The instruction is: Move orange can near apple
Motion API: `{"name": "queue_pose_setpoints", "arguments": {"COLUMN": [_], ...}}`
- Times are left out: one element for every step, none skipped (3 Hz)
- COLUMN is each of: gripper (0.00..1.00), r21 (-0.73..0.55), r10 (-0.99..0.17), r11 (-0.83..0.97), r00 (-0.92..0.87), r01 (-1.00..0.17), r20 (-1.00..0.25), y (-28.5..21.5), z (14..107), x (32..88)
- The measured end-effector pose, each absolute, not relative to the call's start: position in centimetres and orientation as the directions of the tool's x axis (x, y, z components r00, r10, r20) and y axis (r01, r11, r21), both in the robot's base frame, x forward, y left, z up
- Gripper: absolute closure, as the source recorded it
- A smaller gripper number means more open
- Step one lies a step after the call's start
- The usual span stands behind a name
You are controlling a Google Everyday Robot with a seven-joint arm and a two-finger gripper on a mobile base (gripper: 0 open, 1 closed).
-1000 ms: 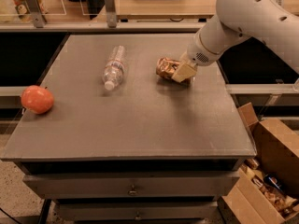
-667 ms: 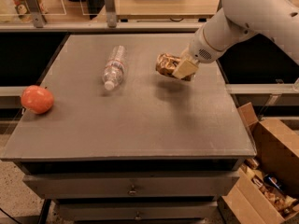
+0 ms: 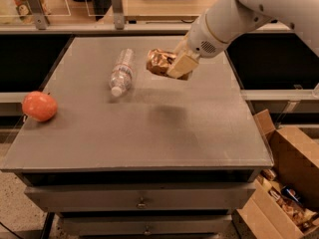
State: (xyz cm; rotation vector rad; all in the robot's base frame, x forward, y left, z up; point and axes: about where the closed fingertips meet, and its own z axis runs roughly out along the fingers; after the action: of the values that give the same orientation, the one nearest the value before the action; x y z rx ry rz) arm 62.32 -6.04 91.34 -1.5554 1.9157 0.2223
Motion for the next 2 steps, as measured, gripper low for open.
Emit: {"name": "queue_pose_setpoints", "arguments": {"gripper": [1.0, 1.0], "r21": [-0.257, -0.256], "r10": [-0.823, -0.827], "r11": [0.165, 0.072], "r00": [0.01, 0.086], "r01": [-0.952, -0.964], "r20": [-0.567, -0.555], "y": [-1.3, 2.7], "z": [91.7, 91.7], "x": [60.4, 58.7]}}
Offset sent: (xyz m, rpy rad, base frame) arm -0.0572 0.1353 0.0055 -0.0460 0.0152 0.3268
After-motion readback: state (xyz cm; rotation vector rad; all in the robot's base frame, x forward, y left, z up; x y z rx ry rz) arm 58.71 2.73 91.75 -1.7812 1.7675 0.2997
